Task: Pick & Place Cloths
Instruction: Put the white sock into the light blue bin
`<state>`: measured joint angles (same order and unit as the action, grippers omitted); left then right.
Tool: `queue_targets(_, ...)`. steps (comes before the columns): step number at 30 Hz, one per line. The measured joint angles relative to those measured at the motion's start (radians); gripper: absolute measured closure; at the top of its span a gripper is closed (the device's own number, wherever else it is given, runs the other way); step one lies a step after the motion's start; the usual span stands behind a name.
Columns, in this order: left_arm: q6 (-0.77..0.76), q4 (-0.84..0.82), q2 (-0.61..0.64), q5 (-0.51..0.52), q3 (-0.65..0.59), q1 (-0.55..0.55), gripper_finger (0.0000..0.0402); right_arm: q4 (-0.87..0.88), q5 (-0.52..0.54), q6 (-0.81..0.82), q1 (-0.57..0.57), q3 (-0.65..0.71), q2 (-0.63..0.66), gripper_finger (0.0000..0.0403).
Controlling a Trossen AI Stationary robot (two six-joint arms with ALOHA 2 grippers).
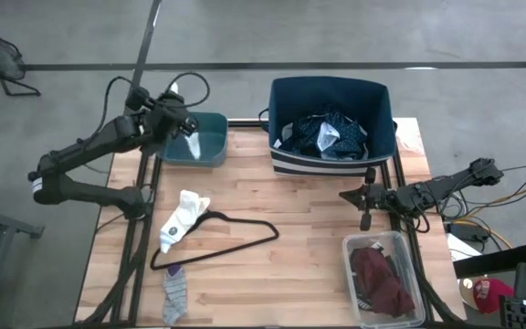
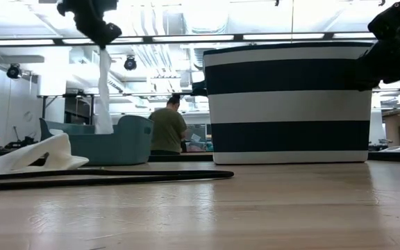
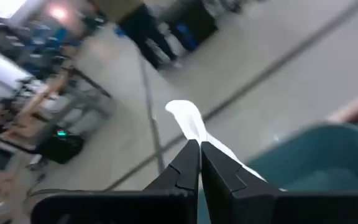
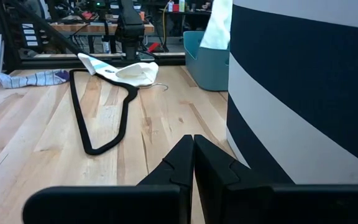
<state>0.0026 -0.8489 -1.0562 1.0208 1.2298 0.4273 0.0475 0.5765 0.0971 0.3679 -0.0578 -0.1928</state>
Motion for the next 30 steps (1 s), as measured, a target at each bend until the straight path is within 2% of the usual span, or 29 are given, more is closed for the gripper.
queue_targets(5, -0.092, -0.069, -0.003, -0.119, -0.048, 0.005, 0.038, 0.0, 0.0, 0.0, 0.0, 0.0, 0.0, 0.0394)
queue_targets(10, -0.184, -0.164, -0.003, -0.329, -0.116, 0.004, 0.0384, 0.0, 0.0, 0.0, 0.0, 0.0, 0.0, 0.0394)
queue_targets(13, -0.191, -0.165, -0.003, -0.402, -0.16, 0.004, 0.0387, 0.0, 0.0, 0.0, 0.0, 0.0, 0.0, 0.0394)
queue_targets(21, -0.223, -0.167, -0.003, -0.435, -0.223, 0.005, 0.0358, 0.0, 0.0, 0.0, 0.0, 0.0, 0.0, 0.0394)
queue_targets(28, -0.287, -0.193, -0.001, -0.441, -0.218, 0.005, 0.0277, 0.0, 0.0, 0.0, 0.0, 0.0, 0.0, 0.0394)
queue_targets(30, -0.31, -0.222, -0.001, -0.496, -0.213, 0.001, 0.0255, 0.0, 0.0, 0.0, 0.0, 0.0, 0.0, 0.0394)
